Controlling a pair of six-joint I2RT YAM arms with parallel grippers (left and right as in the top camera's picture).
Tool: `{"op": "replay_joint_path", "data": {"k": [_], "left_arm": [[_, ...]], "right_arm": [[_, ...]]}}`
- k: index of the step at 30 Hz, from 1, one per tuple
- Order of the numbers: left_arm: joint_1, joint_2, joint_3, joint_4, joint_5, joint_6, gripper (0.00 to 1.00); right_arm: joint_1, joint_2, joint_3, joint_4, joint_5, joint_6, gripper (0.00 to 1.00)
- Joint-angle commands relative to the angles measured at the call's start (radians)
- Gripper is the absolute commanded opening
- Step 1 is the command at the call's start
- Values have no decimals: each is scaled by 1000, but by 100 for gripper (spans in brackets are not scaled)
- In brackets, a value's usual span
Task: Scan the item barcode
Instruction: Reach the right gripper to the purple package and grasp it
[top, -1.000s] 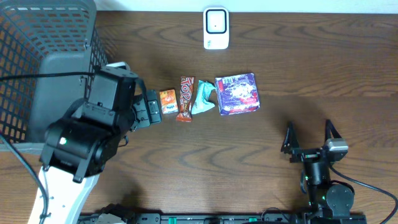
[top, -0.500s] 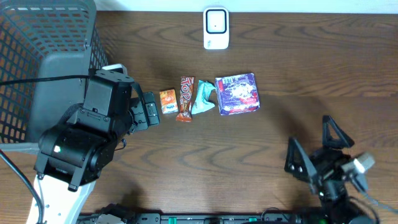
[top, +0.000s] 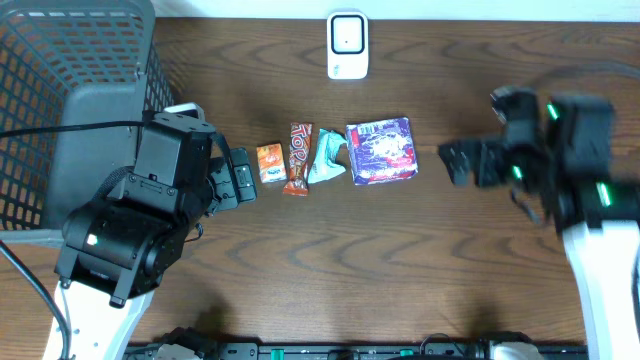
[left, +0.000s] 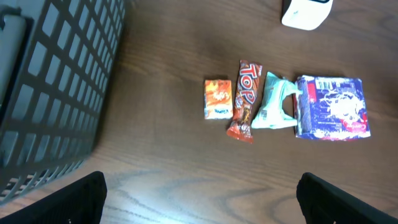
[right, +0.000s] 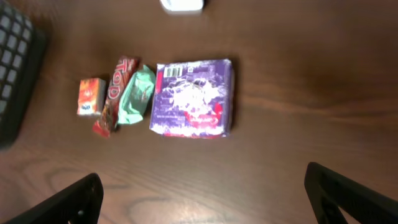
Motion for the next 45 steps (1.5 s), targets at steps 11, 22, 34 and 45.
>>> {"op": "replay_joint_path", "data": {"k": [11,22,34,45], "left_arm": [[2,-2,3,-3,-5,-2,98],[2,-2,3,-3,-5,-2,98],[2,-2,3,-3,-5,-2,98],[2,-2,3,-3,-5,-2,98]], "right_arm": [[-14,588,90,184,-216,-47,99],[-15,862,89,219,-467,-104,70],[-14,751,274,8,47,64,1],[193,602,330,-103,1199,380,1]]}}
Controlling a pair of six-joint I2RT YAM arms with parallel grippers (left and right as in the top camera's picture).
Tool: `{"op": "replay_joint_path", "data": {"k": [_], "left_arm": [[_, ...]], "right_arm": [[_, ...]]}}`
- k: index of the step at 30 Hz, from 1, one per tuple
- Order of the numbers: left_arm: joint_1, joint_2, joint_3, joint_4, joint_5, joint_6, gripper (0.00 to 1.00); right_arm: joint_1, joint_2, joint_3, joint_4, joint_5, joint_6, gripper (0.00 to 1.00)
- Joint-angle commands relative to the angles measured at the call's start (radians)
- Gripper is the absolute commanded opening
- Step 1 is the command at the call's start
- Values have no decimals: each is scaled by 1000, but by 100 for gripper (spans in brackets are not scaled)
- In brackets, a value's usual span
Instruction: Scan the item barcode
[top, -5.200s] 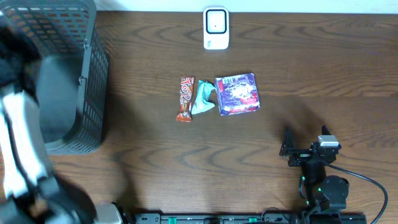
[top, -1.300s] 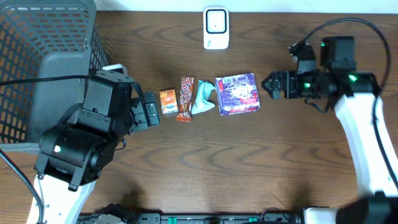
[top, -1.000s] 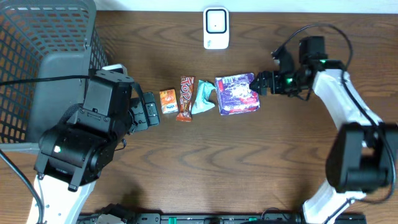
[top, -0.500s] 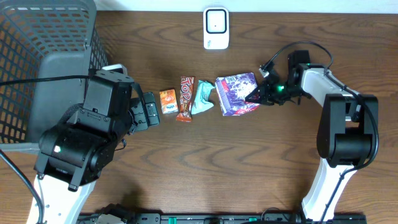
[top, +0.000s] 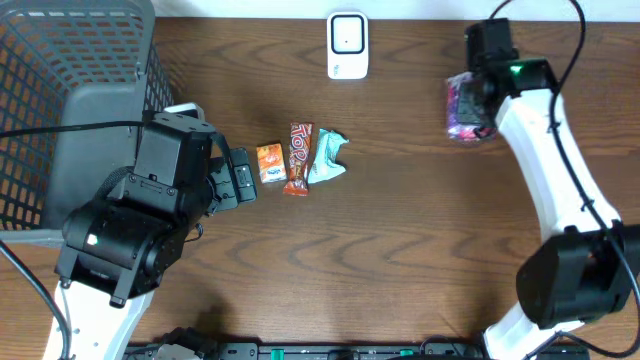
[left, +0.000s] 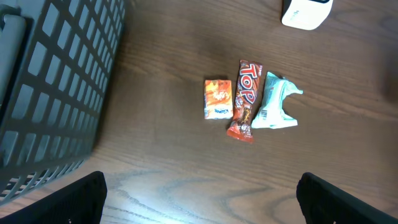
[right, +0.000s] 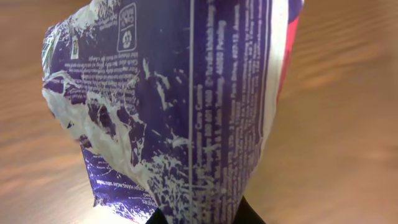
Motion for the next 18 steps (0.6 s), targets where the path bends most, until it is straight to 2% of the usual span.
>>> {"op": "replay_joint_path", "data": {"k": [1,4,7,10,12,15,18], "left_arm": [[2,-2,3,-3,-5,-2,98],[2,-2,3,-3,-5,-2,98],[2,-2,3,-3,-5,-2,98],[2,-2,3,-3,-5,-2,98],[2,-2,3,-3,-5,-2,98],[2,-2,3,-3,-5,-2,98],[2,-2,3,-3,-5,-2,98]], "right_arm": [[74,40,-61,5,385,106,1],[121,69,-131,58,366,109,2],[180,102,-162,88,292,109,10],[245,134,-175,104,238,109,13],[298,164,-175,123,239,109,24],[352,174,-173,137,205,109,62],[386,163,-135,123,135,108,66]]}}
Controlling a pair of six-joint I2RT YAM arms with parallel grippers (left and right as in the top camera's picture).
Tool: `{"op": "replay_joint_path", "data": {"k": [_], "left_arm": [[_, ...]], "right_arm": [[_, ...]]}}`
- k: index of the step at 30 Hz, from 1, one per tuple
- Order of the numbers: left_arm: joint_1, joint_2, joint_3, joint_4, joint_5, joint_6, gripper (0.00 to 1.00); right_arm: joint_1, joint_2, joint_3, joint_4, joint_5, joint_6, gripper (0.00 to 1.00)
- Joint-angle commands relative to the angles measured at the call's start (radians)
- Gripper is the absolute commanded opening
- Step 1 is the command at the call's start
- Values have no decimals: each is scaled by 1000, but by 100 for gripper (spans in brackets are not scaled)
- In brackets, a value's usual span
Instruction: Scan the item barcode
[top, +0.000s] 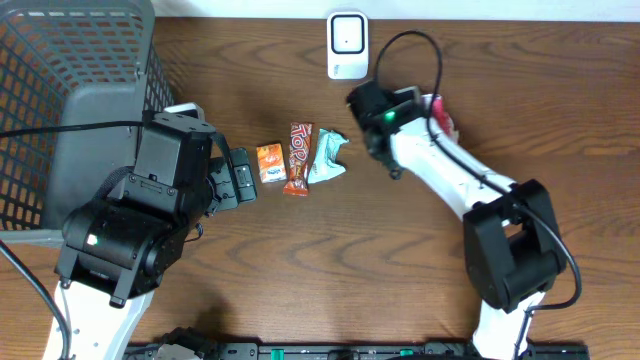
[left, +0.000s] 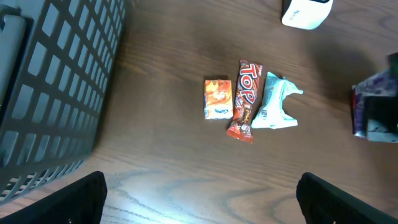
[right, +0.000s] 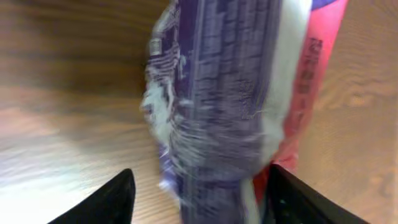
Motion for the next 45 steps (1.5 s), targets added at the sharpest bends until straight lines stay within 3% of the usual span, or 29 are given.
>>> {"op": "replay_joint_path", "data": {"k": [1,2,4,8,13,19,21,30,31,33,35,37,38,45], "left_arm": [[2,-2,3,-3,-5,-2,98],[2,-2,3,-3,-5,-2,98],[2,-2,3,-3,-5,-2,98],[2,-2,3,-2,-5,-2,98],[2,-2,3,-2,-5,-2,98],[2,-2,3,-3,-5,-2,98],[2,-2,3,-3,-5,-2,98],[2,-2,3,-2,-5,-2,98],[2,-2,3,-3,-5,-2,98],[2,-2,3,-2,-5,-2,98],[2,-2,3,-2,-5,-2,98],[2,-2,3,-3,-5,-2,98],[2,-2,3,-3,-5,-2,98],[2,-2,3,-2,-5,-2,98]], "right_arm": [[38,-12,73,-26,-102,14,66],[38,-17,105,-42,-127,14,68],[27,-34,209,-87,-202,0,83],[-50,-47,414,-165,-403,-122,90],[-206,-47,468,-227,-633,-209,99],[-401,-24,277,-229,-1076,-391,97],[-433,-19,191,-180,-1114,-401,96],[-460,-10,-222,293,-1281,-331,98],[-456,-10,-269,361,-1281,-293,93],[-453,-10,-319,421,-1281,-269,74],[-453,-10,-364,452,-1280,-269,39],[-453,-10,-377,451,-1281,-259,16],[-453,-10,-376,449,-1281,-251,9],[-454,-61,-264,449,-1326,-193,1]]}}
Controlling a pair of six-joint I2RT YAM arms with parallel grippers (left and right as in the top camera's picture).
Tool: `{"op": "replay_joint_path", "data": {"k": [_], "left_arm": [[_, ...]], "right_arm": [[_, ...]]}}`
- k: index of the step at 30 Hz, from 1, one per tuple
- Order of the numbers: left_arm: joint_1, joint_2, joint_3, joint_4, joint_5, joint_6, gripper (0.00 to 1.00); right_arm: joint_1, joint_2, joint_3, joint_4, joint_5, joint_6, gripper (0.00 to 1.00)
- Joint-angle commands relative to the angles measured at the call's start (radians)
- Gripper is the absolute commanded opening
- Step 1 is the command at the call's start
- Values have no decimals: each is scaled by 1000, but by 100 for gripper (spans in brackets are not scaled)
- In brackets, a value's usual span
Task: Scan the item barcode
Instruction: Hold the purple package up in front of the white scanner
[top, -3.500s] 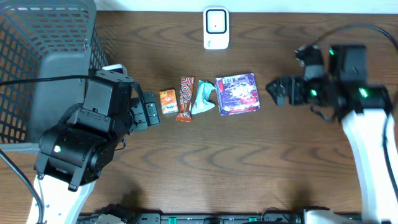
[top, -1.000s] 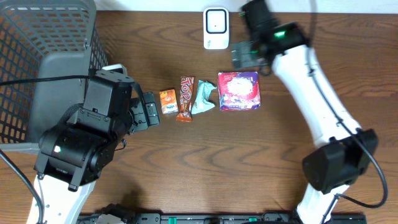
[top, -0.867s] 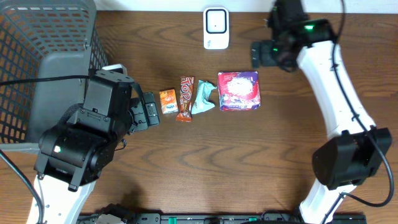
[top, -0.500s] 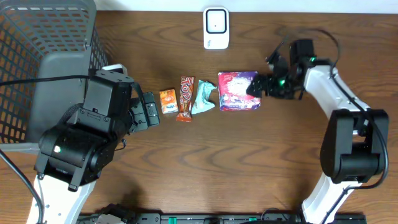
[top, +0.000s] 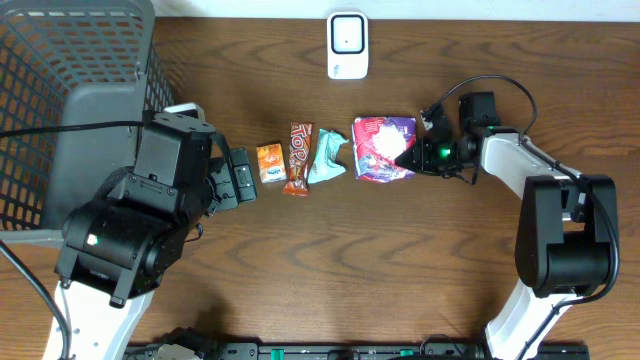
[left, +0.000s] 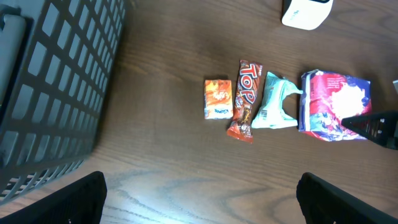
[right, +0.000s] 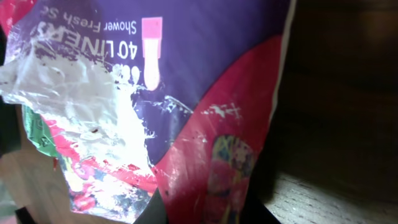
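Note:
The purple and red packet (top: 381, 147) is at the right end of the row of snacks, red side up, and I cannot tell whether it rests on the table. My right gripper (top: 408, 157) is shut on its right edge. In the right wrist view the packet (right: 155, 93) fills the frame, with its lower edge pinched between the fingers (right: 158, 213). The white scanner (top: 347, 45) stands at the back, apart from the packet. My left gripper (left: 199, 200) is open with nothing in it, and its view shows the packet (left: 333, 102) at the right.
An orange sachet (top: 269, 162), a Top bar (top: 299, 157) and a mint-green wrapper (top: 326, 158) lie in a row left of the packet. A dark wire basket (top: 60, 90) fills the left side. The left arm (top: 150, 215) stands beside it.
My right gripper held the packet up near the scanner. Now it holds the packet low beside the mint-green wrapper, red side up, with the arm reaching in from the right. The left arm has not moved.
The packet lay purple side up at the right end of the row, with my right gripper open to its right. Then the gripper held it up at the back right, then close by the scanner. Now it is back at the row, turned over.

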Motion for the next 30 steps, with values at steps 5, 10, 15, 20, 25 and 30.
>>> {"op": "replay_joint_path", "data": {"k": [5,10,15,20,25,30], "left_arm": [[2,-2,3,-3,-5,-2,98],[2,-2,3,-3,-5,-2,98],[2,-2,3,-3,-5,-2,98],[2,-2,3,-3,-5,-2,98],[2,-2,3,-3,-5,-2,98],[2,-2,3,-3,-5,-2,98]], "right_arm": [[10,-48,233,144,-9,262,1],[51,-44,244,418,64,372,1],[150,-26,244,565,370,463,1],[237,24,244,713,471,464,1],[266,82,244,761,557,553,1],[201,68,246,761,489,533,1]]}}
